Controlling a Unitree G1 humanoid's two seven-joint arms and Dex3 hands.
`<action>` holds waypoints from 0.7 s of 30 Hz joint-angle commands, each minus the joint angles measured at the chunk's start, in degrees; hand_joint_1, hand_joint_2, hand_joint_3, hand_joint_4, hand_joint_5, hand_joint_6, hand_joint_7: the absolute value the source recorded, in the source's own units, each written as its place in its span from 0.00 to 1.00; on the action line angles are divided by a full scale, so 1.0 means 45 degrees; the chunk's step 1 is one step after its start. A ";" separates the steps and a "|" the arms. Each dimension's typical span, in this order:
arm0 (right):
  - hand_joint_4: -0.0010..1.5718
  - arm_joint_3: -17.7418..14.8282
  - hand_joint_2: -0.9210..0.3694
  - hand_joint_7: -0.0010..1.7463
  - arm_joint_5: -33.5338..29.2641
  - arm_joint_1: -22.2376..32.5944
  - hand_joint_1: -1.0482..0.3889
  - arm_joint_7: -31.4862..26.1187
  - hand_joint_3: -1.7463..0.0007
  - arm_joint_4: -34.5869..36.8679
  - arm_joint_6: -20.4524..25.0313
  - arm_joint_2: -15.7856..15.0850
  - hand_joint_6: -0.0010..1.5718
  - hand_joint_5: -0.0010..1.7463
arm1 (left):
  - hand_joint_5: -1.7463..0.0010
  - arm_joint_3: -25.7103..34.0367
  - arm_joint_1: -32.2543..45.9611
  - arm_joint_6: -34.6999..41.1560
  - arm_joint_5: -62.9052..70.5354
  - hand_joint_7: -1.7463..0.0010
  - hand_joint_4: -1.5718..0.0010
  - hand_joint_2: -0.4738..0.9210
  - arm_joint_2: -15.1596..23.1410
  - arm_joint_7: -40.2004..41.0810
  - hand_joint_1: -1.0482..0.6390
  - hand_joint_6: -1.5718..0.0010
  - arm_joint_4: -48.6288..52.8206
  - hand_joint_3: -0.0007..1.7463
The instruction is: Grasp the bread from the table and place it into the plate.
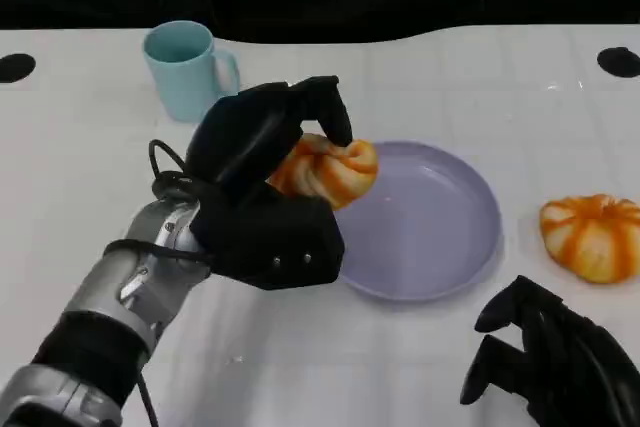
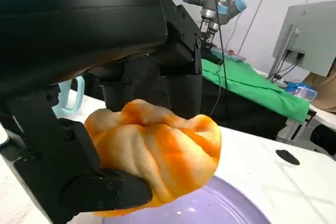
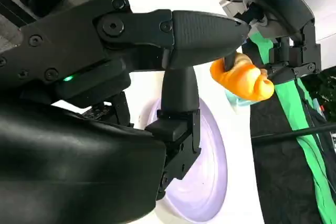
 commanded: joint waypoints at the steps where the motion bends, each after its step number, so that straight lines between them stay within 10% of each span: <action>1: 0.39 -0.0080 0.00 0.98 0.0081 0.0079 0.37 0.0051 0.71 -0.0056 -0.0089 -0.0050 0.26 1.00 | 0.00 -0.0565 -0.0915 -0.0360 0.0473 0.00 0.42 0.60 -0.0496 0.0468 0.53 0.55 0.0934 0.78; 8: 0.39 0.0061 0.00 0.99 -0.0126 0.0199 0.36 0.0037 0.71 -0.0093 -0.0366 -0.0026 0.27 1.00 | 0.00 -0.1642 -0.2369 -0.0341 0.1099 0.00 0.40 0.66 -0.2002 0.0939 0.50 0.55 0.3292 0.71; 21: 0.39 0.0161 0.00 0.98 -0.0183 0.0197 0.37 -0.0053 0.71 -0.0081 -0.0476 -0.0017 0.27 1.00 | 0.00 -0.1928 -0.2870 -0.0787 0.1119 0.00 0.40 0.67 -0.2311 0.1444 0.50 0.55 0.4399 0.69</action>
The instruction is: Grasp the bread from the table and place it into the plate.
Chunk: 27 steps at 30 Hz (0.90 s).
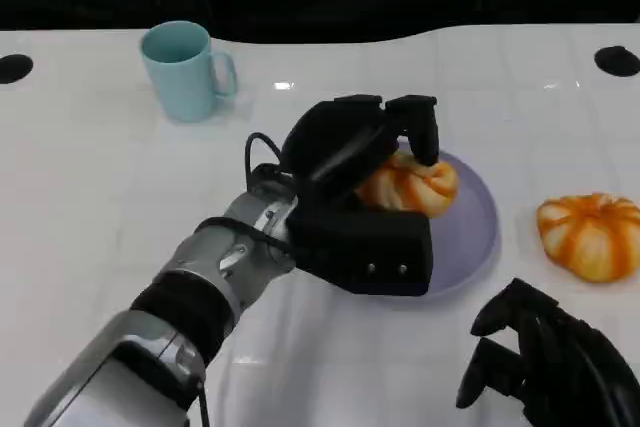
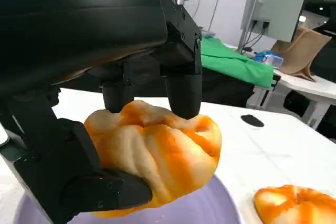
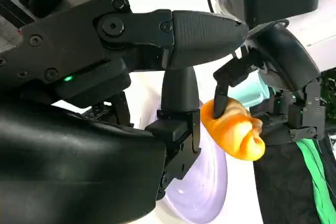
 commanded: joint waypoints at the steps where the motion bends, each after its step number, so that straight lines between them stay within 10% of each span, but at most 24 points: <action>1: 0.39 -0.0051 0.00 0.98 -0.0139 0.0078 0.37 -0.0078 0.71 -0.0077 -0.0240 -0.0040 0.27 1.00 | 0.00 -0.0106 -0.0397 -0.0235 0.0041 0.00 0.40 0.67 -0.0029 0.0265 0.50 0.55 0.0249 0.69; 5: 0.39 -0.0017 0.00 0.99 -0.0144 0.0066 0.37 0.0013 0.70 -0.0029 -0.0347 -0.0055 0.27 1.00 | 0.00 -0.0204 -0.0519 -0.0016 0.0001 0.12 0.49 0.72 -0.0012 -0.0389 0.49 0.57 0.0409 0.64; 13: 0.40 -0.0006 0.00 0.99 -0.0182 0.0095 0.37 -0.0094 0.70 -0.0070 -0.0300 -0.0041 0.26 1.00 | 0.33 -0.0443 -0.0575 0.0356 0.0169 0.77 0.63 0.99 0.0180 -0.1015 0.44 0.57 0.0256 0.15; 18: 0.40 -0.0005 0.00 0.99 -0.0182 0.0095 0.37 -0.0101 0.70 -0.0075 -0.0290 -0.0041 0.26 1.00 | 0.34 -0.0469 -0.0561 0.0406 0.0147 0.80 0.63 1.00 0.0192 -0.1049 0.44 0.56 0.0201 0.13; 21: 0.40 -0.0026 0.00 0.99 -0.0166 0.0085 0.37 -0.0121 0.70 -0.0097 -0.0252 -0.0042 0.26 1.00 | 0.67 -0.0934 -0.0931 0.1411 0.0556 0.93 0.94 1.00 0.0452 -0.2687 0.21 0.82 0.0207 0.18; 27: 0.40 -0.0058 0.00 1.00 -0.0062 0.0078 0.37 -0.0051 0.70 -0.0077 -0.0259 -0.0017 0.26 1.00 | 0.94 -0.1109 -0.0962 0.2033 0.0589 0.99 1.00 1.00 0.0742 -0.3926 0.07 0.93 -0.0293 0.25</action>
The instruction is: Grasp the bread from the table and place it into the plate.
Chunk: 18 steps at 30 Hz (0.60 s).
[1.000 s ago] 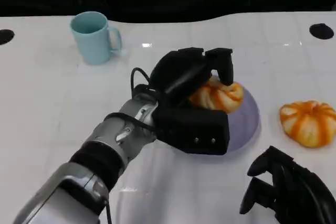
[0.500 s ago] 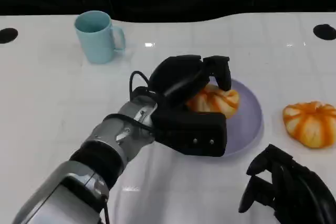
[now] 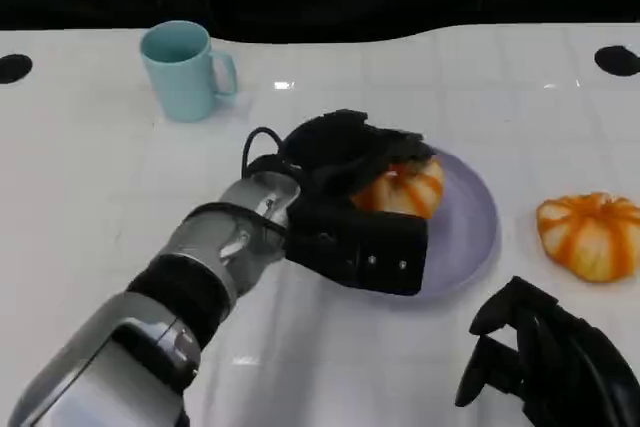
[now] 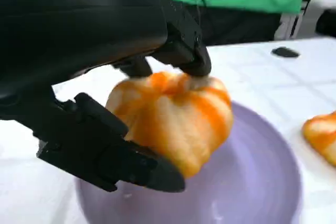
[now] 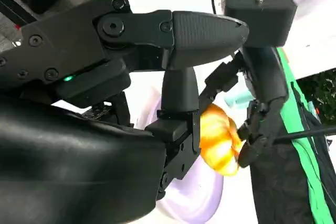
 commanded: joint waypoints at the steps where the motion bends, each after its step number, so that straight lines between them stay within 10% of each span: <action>1: 0.40 -0.0122 0.00 1.00 0.0097 0.0053 0.37 0.0003 0.70 -0.0077 -0.0015 -0.0052 0.26 1.00 | 0.96 -0.0092 -0.0340 0.0313 0.0006 0.99 1.00 1.00 0.0348 -0.0924 0.05 0.94 -0.0476 0.28; 18: 0.39 -0.0144 0.00 0.99 0.0025 0.0065 0.37 0.0048 0.70 -0.0102 -0.0061 -0.0120 0.26 1.00 | 0.97 0.0136 0.0043 0.0305 -0.0270 0.99 0.98 1.00 0.0836 -0.1488 0.01 0.94 -0.1444 0.35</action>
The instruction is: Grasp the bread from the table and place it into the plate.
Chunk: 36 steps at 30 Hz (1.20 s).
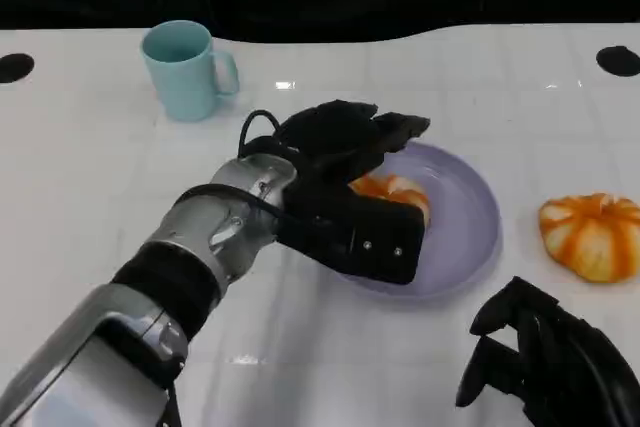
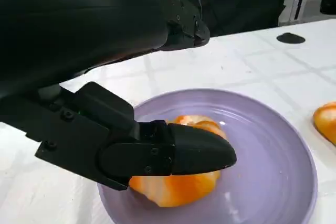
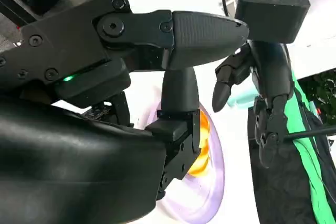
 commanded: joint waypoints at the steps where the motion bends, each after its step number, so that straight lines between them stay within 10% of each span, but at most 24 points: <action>1: 0.40 -0.0130 0.00 0.99 0.0039 0.0053 0.37 0.0017 0.70 -0.0095 -0.0032 -0.0118 0.26 1.00 | 0.97 0.0280 0.0229 -0.0155 -0.0416 0.99 0.98 1.00 0.0423 -0.0237 0.02 0.93 -0.0444 0.34; 36: 0.39 -0.0168 0.00 1.00 0.0193 0.0057 0.37 -0.0116 0.71 -0.0270 0.0347 -0.0202 0.25 1.00 | 0.80 0.3852 0.4704 -0.3477 -0.6018 0.95 0.80 1.00 0.1305 -0.2054 0.16 0.78 -0.3761 0.21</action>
